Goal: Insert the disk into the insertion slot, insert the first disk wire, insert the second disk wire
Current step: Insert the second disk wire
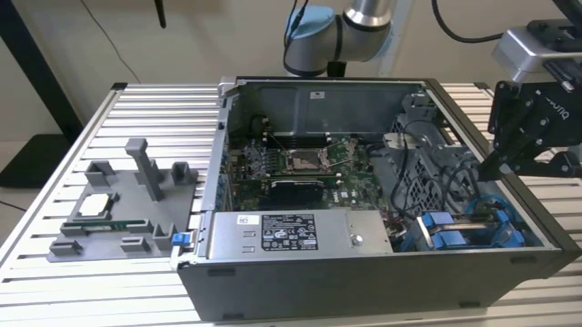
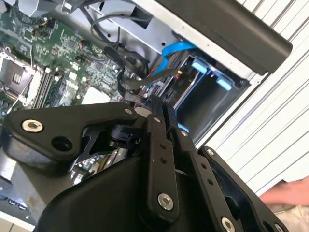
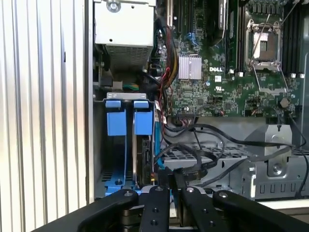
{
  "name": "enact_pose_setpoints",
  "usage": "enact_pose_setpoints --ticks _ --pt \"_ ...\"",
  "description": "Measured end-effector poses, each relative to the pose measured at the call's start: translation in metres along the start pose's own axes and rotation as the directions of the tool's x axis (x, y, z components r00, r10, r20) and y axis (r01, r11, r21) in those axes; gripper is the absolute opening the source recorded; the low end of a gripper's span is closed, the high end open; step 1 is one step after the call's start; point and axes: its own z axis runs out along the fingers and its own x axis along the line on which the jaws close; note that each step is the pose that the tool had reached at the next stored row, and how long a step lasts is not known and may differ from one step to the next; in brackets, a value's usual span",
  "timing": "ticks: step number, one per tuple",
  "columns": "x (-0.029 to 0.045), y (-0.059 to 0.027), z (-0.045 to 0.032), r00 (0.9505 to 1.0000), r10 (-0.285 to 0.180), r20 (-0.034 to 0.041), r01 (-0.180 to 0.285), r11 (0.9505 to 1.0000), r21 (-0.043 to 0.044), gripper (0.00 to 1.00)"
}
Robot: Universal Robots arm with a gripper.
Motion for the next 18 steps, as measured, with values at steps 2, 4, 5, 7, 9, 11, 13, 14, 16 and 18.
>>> enact_pose_setpoints --ticks 2,4,5,7,9,11,13,14,16,18 --pt "0.0001 0.0070 0.0000 1.0000 0.001 -0.0002 -0.001 1.0000 0.0002 0.00" --pt "0.0003 0.0137 0.0002 1.0000 0.002 0.0000 -0.002 1.0000 0.0005 0.00" --pt "0.0003 0.0172 0.0003 1.0000 0.002 0.0000 -0.002 1.0000 0.0007 0.00" --pt "0.0004 0.0240 0.0004 1.0000 0.002 0.0000 -0.002 1.0000 0.0012 0.00" --pt "0.0005 0.0304 0.0005 1.0000 0.003 0.0000 -0.003 1.0000 0.0021 0.00" --pt "0.0006 0.0360 0.0006 1.0000 0.003 0.0001 -0.003 1.0000 0.0032 0.00" --pt "0.0004 0.0388 0.0007 1.0000 0.003 0.0001 -0.003 1.0000 0.0037 0.00" --pt "0.0004 0.0394 0.0007 1.0000 0.003 0.0000 -0.003 1.0000 0.0038 0.00" --pt "0.0005 0.0396 0.0012 1.0000 0.003 0.0001 -0.003 1.0000 0.0052 0.00" --pt "0.0007 0.0398 0.0028 1.0000 0.001 0.0003 -0.001 0.9999 0.0156 0.00"
